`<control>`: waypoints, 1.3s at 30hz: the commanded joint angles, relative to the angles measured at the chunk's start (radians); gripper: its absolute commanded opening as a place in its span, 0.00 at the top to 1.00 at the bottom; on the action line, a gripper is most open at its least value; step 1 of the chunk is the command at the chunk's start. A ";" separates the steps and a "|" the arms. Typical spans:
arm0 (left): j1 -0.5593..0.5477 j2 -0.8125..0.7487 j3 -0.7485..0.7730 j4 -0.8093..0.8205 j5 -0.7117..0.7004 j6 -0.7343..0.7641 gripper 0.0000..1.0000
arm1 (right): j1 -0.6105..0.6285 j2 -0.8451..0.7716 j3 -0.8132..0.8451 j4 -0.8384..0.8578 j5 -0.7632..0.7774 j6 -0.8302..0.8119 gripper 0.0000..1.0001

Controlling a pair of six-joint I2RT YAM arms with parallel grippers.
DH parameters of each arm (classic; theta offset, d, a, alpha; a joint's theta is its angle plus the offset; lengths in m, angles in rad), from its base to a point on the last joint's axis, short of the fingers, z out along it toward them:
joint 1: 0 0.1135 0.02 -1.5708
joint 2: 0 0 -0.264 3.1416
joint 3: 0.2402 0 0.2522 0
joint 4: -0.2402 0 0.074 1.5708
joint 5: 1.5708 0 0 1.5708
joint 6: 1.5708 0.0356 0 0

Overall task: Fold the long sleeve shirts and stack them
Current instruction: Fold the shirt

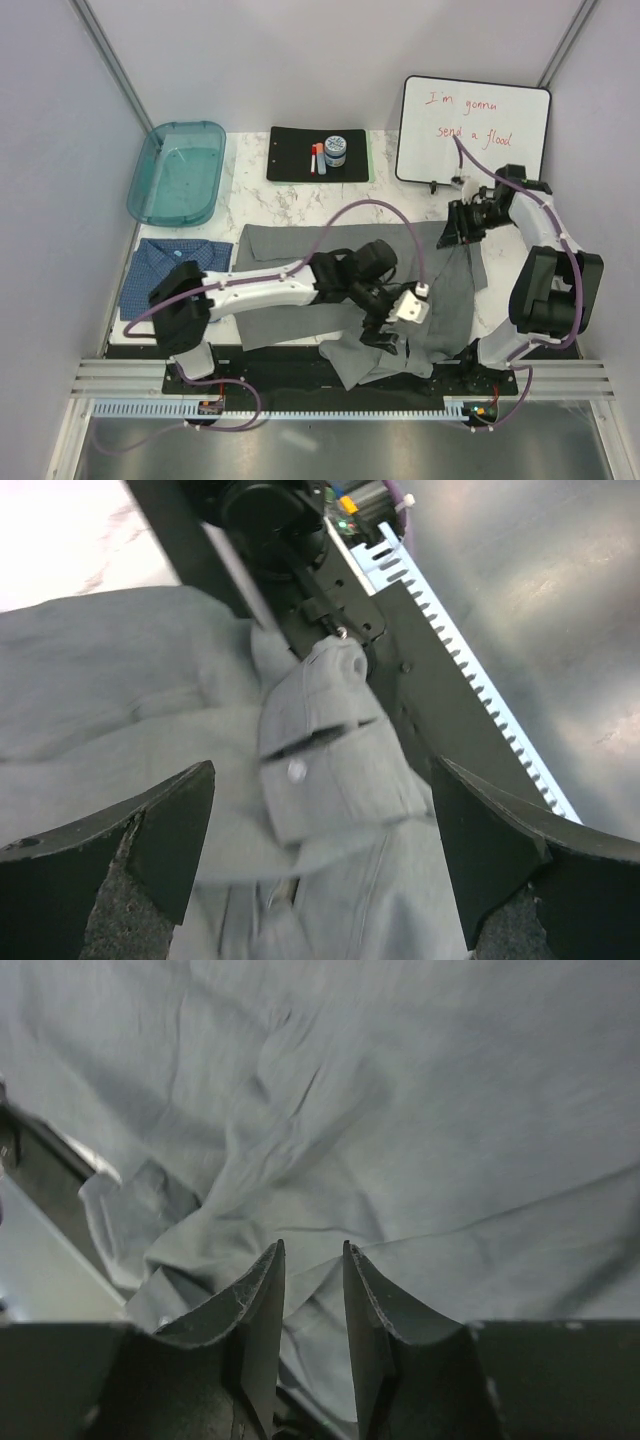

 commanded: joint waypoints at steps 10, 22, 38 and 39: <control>-0.175 0.266 0.221 -0.103 -0.167 0.072 0.13 | 0.069 0.168 -0.146 0.157 0.001 -0.007 0.65; -0.224 0.378 0.293 -0.206 -0.324 0.131 0.39 | 0.070 0.245 -0.153 0.197 0.103 -0.033 0.66; -0.098 -0.016 0.254 -0.148 0.015 0.029 0.98 | 0.070 0.286 -0.100 0.215 0.165 -0.056 0.63; -0.095 -0.018 0.256 -0.149 0.027 0.026 0.98 | 0.070 0.285 -0.099 0.210 0.163 -0.059 0.64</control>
